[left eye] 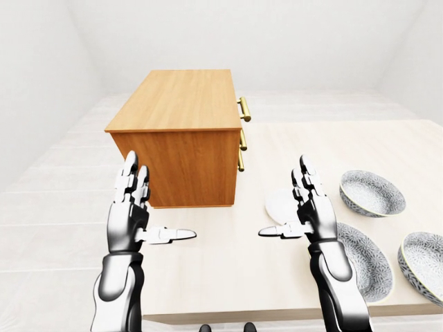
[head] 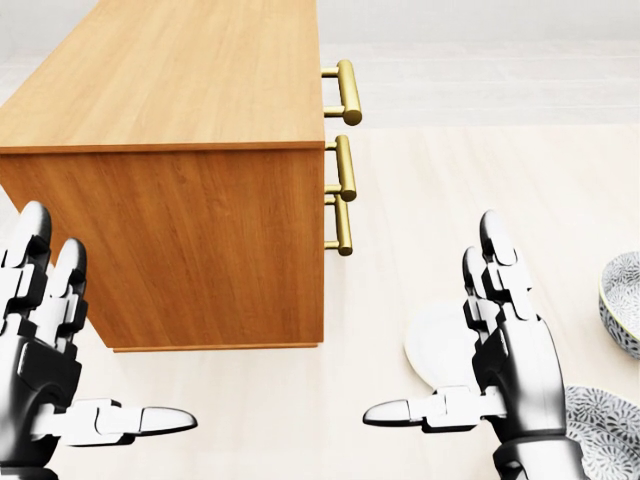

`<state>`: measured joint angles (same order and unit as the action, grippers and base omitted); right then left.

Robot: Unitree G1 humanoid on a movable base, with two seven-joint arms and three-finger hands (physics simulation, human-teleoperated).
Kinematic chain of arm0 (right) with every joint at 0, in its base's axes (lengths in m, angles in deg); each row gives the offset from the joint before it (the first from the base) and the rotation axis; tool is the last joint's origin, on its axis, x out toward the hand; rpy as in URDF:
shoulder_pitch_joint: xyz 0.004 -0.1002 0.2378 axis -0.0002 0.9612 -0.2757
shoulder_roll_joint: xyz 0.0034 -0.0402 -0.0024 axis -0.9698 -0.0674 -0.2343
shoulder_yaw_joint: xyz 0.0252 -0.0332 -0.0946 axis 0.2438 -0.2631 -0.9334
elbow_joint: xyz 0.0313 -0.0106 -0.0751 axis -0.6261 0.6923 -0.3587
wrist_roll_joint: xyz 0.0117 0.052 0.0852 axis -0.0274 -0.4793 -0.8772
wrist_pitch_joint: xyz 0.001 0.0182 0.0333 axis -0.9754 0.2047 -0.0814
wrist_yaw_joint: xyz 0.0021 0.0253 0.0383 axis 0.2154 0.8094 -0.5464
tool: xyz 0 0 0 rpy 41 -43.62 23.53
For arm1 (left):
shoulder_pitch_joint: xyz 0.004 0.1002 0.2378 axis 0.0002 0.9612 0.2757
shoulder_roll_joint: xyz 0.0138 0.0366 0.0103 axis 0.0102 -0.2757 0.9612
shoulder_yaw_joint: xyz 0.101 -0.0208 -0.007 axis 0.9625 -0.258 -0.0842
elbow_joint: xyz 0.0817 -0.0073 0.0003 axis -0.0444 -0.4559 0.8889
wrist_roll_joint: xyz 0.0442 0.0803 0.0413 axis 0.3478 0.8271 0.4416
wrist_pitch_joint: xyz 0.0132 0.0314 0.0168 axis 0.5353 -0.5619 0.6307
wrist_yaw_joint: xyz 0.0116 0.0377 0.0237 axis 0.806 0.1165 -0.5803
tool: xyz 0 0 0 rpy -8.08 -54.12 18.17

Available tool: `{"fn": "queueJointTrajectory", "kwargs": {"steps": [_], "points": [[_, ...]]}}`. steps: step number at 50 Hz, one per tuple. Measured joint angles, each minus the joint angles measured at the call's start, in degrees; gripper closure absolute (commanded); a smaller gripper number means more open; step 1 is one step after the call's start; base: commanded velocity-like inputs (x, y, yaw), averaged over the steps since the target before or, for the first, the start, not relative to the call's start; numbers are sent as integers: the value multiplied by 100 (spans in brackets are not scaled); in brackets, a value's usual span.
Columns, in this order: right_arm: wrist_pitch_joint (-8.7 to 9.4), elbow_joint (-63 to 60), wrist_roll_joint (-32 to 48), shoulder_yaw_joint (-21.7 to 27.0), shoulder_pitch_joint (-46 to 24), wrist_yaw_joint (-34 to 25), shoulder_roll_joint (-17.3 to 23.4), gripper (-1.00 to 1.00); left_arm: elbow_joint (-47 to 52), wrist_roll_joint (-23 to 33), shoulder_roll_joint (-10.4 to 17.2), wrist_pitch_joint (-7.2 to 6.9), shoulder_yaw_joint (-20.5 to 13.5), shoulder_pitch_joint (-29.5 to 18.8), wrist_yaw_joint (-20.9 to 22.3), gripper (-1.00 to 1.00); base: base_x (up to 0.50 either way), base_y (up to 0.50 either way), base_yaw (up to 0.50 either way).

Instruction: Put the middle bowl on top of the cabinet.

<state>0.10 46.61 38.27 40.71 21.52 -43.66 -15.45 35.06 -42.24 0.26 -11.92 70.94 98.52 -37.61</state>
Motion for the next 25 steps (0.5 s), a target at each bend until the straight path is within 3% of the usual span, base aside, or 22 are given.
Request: {"fn": "queueJointTrajectory", "kwargs": {"steps": [12, 25], "points": [[0, -103, 114, -32, 63, -13, 32, -100, 67, 44, -20, 0, -15, 44, -55, -100, 0, 0, 0], [0, -736, 949, -25, 364, -80, 185, -100, 52, 4, -16, 0, -69, 50, -11, -100, 0, 0, 0]]}}
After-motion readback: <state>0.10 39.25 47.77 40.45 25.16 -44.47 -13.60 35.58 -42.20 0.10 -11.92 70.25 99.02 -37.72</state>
